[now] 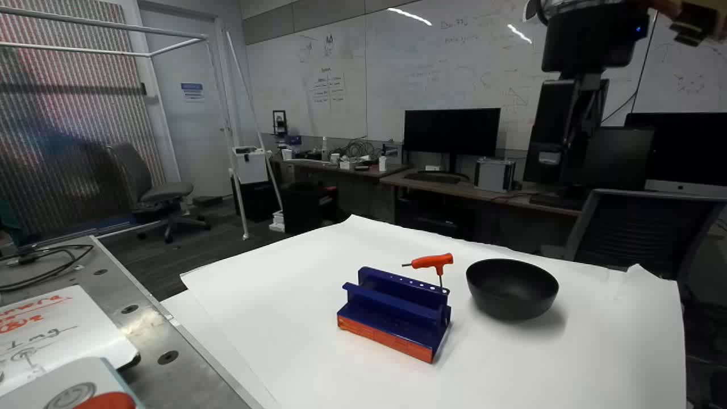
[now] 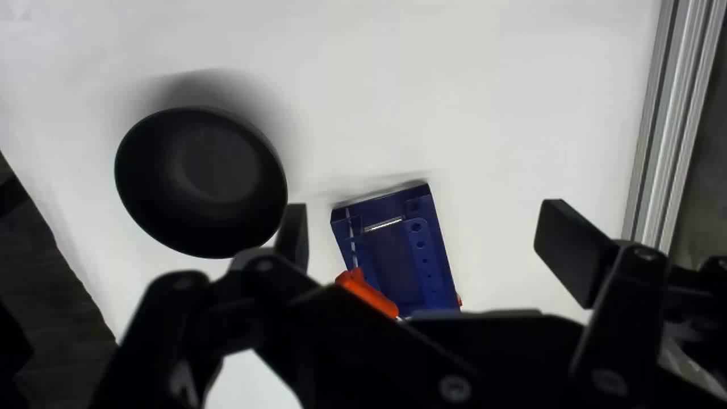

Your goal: Pick up the orange object and put it in the black bowl.

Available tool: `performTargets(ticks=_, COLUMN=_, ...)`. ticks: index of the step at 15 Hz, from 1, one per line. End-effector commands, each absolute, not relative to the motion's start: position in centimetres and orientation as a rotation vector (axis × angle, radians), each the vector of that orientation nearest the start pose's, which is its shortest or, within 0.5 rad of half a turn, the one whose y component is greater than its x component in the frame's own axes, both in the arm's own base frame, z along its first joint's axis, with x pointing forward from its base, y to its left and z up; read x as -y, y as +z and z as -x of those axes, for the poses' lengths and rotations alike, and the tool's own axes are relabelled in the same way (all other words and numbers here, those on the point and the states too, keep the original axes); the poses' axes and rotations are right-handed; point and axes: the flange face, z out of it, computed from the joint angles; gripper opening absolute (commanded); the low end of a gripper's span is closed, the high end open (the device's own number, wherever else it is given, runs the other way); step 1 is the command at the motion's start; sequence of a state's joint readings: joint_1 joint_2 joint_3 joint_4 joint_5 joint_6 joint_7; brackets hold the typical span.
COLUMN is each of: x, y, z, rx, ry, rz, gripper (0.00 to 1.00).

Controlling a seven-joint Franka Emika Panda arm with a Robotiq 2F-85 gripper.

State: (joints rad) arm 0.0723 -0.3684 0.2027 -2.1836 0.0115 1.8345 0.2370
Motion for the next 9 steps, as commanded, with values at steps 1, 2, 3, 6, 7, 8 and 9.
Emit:
performTargets(ticks=1, x=-13.1, y=53.8, z=-42.8, rx=0.036, ry=-0.049, rz=3.197, gripper=1.0)
performTargets(ticks=2, x=-13.2, y=54.0, z=-42.9, rx=0.036, ry=-0.057, rz=3.196, gripper=1.0)
performTargets(ticks=3, x=-13.2, y=54.2, z=-42.8, rx=0.036, ry=-0.064, rz=3.195, gripper=1.0)
performTargets(ticks=6, x=-13.4, y=52.8, z=-45.3, rx=0.032, ry=-0.064, rz=3.22, gripper=1.0)
performTargets(ticks=7, x=-13.5, y=51.7, z=-47.0, rx=0.051, ry=-0.042, rz=3.243, gripper=1.0)
performTargets(ticks=8, x=-13.5, y=50.1, z=-49.2, rx=0.075, ry=-0.049, rz=3.267, gripper=1.0)
performTargets(ticks=9, x=-13.4, y=49.0, z=-50.8, rx=0.106, ry=-0.052, rz=3.283, gripper=1.0)
